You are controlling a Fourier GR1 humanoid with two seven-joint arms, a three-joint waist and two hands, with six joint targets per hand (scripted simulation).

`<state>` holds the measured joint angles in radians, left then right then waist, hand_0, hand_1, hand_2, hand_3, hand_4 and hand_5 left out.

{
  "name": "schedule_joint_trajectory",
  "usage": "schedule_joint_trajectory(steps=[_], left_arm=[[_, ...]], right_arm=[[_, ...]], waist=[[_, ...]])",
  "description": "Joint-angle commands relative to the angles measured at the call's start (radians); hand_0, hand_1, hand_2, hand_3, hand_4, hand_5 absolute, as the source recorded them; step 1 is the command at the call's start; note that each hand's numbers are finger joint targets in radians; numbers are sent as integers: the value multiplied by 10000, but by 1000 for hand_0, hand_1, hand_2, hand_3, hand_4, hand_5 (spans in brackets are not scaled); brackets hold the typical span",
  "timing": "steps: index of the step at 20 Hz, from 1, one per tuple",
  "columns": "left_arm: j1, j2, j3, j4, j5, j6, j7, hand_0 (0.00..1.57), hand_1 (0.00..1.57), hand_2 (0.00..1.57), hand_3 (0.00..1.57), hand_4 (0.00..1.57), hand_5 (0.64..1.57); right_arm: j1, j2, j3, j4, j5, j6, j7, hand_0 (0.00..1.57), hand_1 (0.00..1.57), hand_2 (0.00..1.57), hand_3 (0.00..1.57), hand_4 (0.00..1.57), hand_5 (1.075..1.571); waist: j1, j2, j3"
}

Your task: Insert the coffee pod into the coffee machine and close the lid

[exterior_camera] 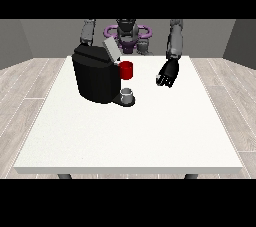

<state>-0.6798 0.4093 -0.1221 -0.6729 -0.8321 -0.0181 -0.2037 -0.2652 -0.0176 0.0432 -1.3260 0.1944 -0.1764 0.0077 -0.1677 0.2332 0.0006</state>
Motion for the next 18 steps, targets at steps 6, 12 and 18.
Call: schedule_joint_trajectory(steps=[6,12,18], left_arm=[[-832,-643,680,-172,875,-1260,-158,1447,1447,1431,1354,530,1571],[-2007,-842,520,-659,972,-3039,610,1402,1402,1390,1329,542,1571],[-2093,-483,918,-649,1010,-3397,252,1403,1403,1396,1341,598,1571]], right_arm=[[274,-312,-378,905,-33,124,-378,0,0,0,0,0,1571],[-243,-250,-637,1740,86,-198,-46,0,0,0,0,0,1571],[126,-8,-259,1294,100,-28,-278,0,0,0,0,0,1571]], waist=[[238,-793,-3],[651,-1493,1],[197,-1570,-6]])
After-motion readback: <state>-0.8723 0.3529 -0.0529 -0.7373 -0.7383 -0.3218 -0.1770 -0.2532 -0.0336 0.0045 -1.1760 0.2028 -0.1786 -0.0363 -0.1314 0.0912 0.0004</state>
